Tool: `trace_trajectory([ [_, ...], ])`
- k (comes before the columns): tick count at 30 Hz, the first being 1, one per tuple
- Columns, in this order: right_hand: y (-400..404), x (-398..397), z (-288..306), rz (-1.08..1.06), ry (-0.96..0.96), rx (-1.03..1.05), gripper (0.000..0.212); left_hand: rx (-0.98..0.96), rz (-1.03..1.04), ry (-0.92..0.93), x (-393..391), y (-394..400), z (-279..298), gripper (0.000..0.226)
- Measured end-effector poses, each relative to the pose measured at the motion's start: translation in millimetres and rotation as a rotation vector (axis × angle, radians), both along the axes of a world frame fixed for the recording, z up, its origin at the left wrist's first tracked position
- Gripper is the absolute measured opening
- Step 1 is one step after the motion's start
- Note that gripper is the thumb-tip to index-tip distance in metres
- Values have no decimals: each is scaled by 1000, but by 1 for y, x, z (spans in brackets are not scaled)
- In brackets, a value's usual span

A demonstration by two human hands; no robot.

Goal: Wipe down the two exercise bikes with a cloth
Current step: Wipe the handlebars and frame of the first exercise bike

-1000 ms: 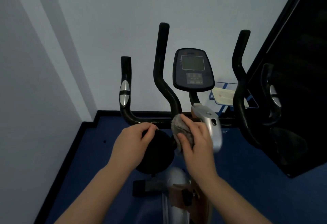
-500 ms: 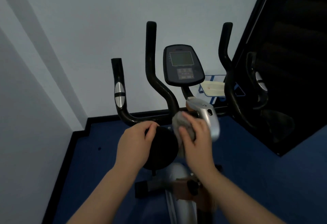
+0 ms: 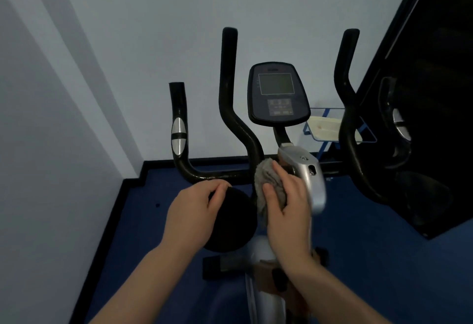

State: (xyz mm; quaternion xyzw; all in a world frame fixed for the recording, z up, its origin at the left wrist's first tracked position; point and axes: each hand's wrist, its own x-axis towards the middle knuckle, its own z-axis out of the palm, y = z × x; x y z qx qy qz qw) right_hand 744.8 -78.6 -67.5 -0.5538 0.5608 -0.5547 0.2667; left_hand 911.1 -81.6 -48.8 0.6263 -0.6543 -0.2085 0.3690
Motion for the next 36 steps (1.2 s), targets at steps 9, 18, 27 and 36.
trace_trajectory([
  [9, 2, -6, 2, 46, 1, 29, 40, 2, -28, 58, -1, 0, -2, 21],
  [18, -2, -13, 14, 47, -6, 47, 40, -7, -49, -38, 0, 0, 3, 26],
  [27, -5, -6, 4, 38, 123, 0, 38, -32, -8, -86, -3, 3, 4, 27],
  [36, 9, 3, -8, 7, 74, -34, 37, -48, 7, -79, -4, 2, 2, 25],
])
